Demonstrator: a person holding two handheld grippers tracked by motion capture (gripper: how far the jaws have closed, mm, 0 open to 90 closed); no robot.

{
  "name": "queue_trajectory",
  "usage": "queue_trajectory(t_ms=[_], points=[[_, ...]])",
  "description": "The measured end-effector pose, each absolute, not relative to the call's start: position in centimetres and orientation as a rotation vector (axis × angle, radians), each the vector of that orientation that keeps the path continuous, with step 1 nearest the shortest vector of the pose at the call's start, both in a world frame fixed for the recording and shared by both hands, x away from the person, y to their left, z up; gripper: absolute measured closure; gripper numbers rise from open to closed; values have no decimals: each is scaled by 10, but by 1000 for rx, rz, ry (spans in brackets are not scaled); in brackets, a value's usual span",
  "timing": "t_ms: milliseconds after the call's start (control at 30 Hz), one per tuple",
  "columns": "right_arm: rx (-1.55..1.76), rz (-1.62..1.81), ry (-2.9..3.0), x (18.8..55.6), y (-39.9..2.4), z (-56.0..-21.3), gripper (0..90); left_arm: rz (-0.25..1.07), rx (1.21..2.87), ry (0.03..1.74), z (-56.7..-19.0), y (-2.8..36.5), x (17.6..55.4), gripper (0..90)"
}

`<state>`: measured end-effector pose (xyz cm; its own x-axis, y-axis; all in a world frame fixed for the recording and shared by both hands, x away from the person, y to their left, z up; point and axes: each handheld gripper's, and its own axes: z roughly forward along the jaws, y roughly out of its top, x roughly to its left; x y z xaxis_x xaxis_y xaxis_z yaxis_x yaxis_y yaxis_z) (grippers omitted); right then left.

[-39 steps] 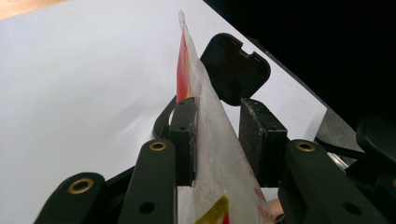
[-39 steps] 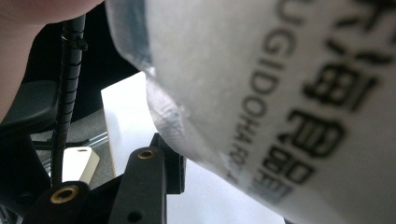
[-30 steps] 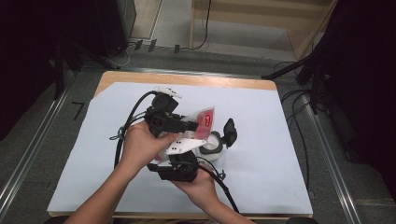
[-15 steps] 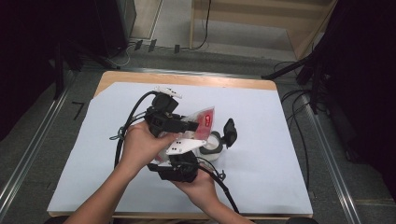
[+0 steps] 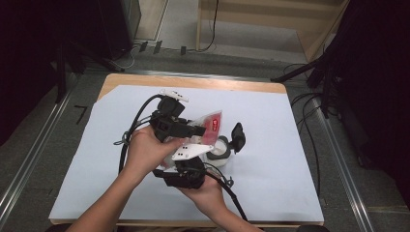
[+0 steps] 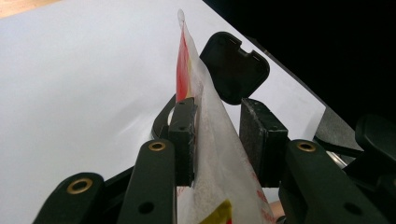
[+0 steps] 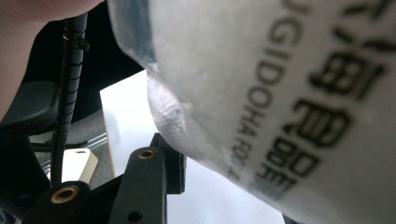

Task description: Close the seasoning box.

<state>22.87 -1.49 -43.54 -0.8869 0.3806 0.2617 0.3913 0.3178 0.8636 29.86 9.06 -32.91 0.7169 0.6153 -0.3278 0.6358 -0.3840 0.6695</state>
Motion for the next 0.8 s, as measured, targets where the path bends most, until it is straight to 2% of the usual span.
queue_trajectory(t_ms=[800], points=[[-751, -1664, -2566, 230, -17, -432, 635, -49, 2086, 942, -328, 90, 303, 669]])
